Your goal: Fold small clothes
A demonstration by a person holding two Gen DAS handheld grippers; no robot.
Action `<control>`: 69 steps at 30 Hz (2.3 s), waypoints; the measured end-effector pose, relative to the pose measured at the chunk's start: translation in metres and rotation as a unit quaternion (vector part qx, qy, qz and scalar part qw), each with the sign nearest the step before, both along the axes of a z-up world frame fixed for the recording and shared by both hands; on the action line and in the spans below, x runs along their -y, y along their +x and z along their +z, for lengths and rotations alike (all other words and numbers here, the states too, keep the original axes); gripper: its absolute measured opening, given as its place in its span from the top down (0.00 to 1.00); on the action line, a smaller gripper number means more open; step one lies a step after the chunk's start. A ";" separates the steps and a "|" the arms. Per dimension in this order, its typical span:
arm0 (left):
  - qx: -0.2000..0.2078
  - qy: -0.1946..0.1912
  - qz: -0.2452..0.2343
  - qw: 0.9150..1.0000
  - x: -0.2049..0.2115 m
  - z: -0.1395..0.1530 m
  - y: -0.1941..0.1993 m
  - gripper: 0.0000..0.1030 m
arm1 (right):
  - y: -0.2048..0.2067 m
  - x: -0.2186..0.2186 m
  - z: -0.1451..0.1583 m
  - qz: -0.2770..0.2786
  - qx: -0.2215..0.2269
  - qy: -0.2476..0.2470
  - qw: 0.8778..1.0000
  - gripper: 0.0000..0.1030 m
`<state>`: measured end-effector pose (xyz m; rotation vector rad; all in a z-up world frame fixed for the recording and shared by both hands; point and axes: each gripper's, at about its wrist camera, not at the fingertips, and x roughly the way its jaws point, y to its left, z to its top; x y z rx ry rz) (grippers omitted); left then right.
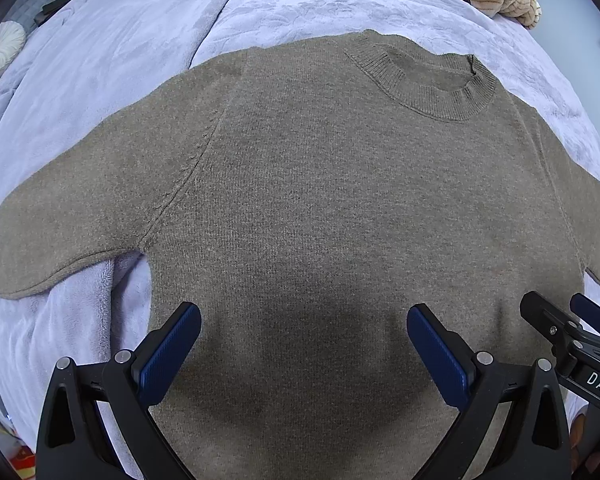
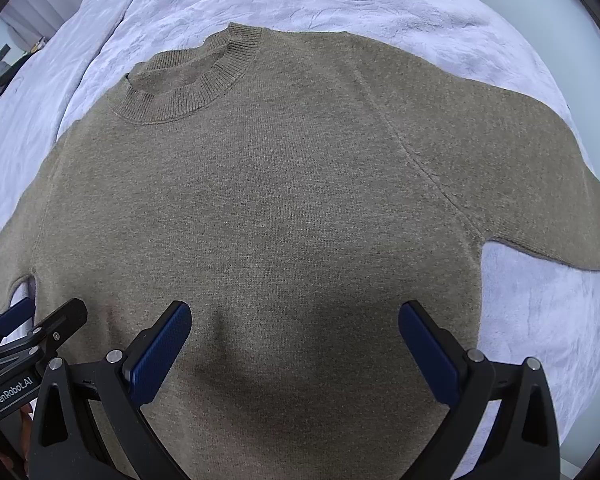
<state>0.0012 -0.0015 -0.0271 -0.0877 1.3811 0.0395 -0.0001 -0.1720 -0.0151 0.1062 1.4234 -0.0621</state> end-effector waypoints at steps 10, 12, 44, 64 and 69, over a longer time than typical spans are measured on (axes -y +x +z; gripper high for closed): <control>-0.001 -0.001 0.000 1.000 0.000 0.000 0.000 0.00 | 0.003 -0.003 -0.002 0.000 -0.002 0.002 1.000 0.00; -0.001 -0.002 0.000 1.000 -0.002 0.000 0.000 0.00 | 0.003 -0.004 -0.003 -0.001 -0.002 0.001 1.000 0.00; 0.003 -0.029 0.015 0.999 -0.040 0.000 -0.003 0.00 | 0.003 -0.015 -0.003 0.005 -0.005 -0.017 1.000 0.00; 0.078 -0.060 0.222 0.970 -0.291 -0.005 -0.078 0.00 | -0.010 -0.136 -0.005 0.125 0.021 0.016 0.992 0.00; 0.112 -0.127 0.321 0.932 -0.370 -0.027 -0.095 0.00 | -0.013 -0.167 -0.008 0.151 0.008 0.015 0.988 0.00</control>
